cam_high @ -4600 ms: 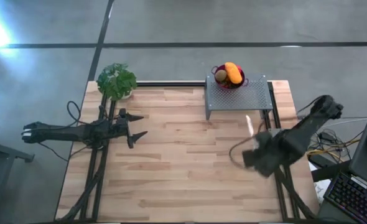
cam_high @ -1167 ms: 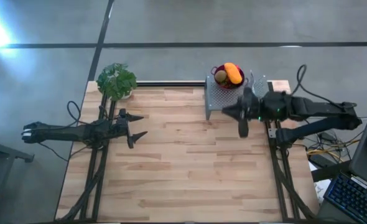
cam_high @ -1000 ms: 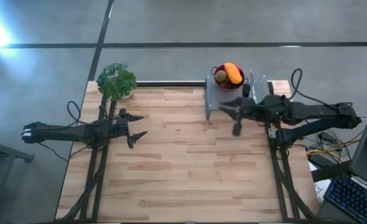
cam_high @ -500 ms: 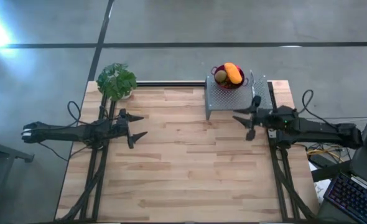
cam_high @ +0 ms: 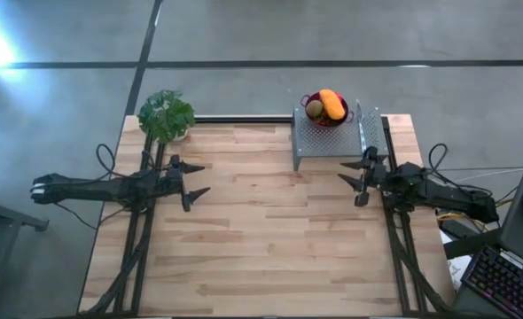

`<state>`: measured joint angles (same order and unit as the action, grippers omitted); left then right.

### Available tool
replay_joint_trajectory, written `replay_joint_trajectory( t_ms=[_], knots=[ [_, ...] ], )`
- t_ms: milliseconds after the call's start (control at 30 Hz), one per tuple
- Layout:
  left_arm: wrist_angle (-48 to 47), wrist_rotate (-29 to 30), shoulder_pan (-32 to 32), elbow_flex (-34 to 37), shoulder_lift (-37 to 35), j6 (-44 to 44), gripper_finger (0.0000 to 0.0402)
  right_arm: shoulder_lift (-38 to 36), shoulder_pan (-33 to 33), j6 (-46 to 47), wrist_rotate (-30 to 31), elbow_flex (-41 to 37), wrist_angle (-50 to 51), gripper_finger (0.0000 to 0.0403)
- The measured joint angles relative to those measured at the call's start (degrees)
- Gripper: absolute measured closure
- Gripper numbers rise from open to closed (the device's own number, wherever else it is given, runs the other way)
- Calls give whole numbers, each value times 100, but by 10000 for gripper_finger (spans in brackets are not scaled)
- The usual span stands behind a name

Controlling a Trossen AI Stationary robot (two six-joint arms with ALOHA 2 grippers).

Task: Pick & Place Fruit
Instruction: Return to Home Position

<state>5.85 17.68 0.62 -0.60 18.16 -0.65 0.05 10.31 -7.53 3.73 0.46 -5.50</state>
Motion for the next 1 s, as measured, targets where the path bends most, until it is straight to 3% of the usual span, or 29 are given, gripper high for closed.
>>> replay_joint_trajectory(
  t_ms=[367,1000],
  knots=[
    [-43,-3,-2,0,8,1,37,360,-3,1034,-366,5,228,205],
    [-40,-1,-1,0,6,1,37,503,-3,1014,-373,5,229,168]
  ],
)
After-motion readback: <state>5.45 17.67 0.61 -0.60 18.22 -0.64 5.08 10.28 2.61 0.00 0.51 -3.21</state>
